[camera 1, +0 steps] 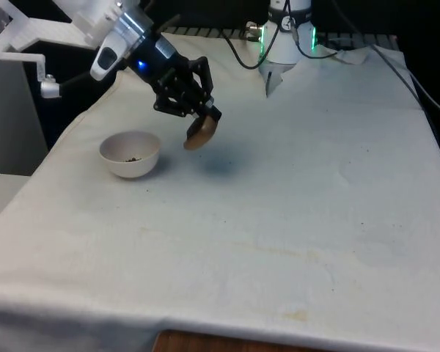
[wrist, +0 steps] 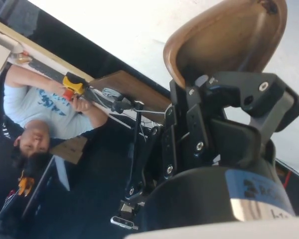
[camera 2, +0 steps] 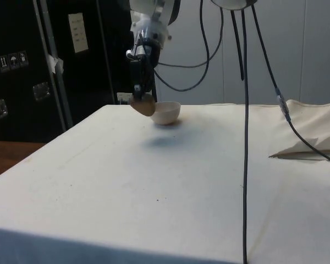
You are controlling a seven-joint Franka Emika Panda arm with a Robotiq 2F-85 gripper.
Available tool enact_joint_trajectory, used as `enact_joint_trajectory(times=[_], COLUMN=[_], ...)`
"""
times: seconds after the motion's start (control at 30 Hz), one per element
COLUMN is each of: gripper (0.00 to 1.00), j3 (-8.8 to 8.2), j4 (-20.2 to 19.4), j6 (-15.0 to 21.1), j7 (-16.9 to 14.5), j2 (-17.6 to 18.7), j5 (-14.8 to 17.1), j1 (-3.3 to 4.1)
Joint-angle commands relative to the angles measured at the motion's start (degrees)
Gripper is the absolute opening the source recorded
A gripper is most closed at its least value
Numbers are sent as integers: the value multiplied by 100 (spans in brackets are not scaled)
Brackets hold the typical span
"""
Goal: Pour the coffee beans from the cup into the bowl.
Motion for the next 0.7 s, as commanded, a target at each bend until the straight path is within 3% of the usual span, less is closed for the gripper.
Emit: enact_joint_trajectory(times=[0.0, 0.17, 0.2, 0.23, 0.43, 0.47, 0.5, 0.67], gripper=[1, 1, 1, 1, 1, 1, 1, 1], j3=[-86, -86, 6, -86, -97, 11, -97, -86], j4=[-195, -258, -11, -264, -298, -11, -304, -292], j6=[166, 223, 86, 229, 281, 143, 309, 378], j7=[-46, -80, -17, -86, -115, -17, -115, -103], j2=[-34, -52, 0, -52, -52, 0, -52, -46], j5=[0, -40, -46, -52, -103, -92, -126, -201], j1=[195, 298, 97, 315, 418, 212, 447, 521])
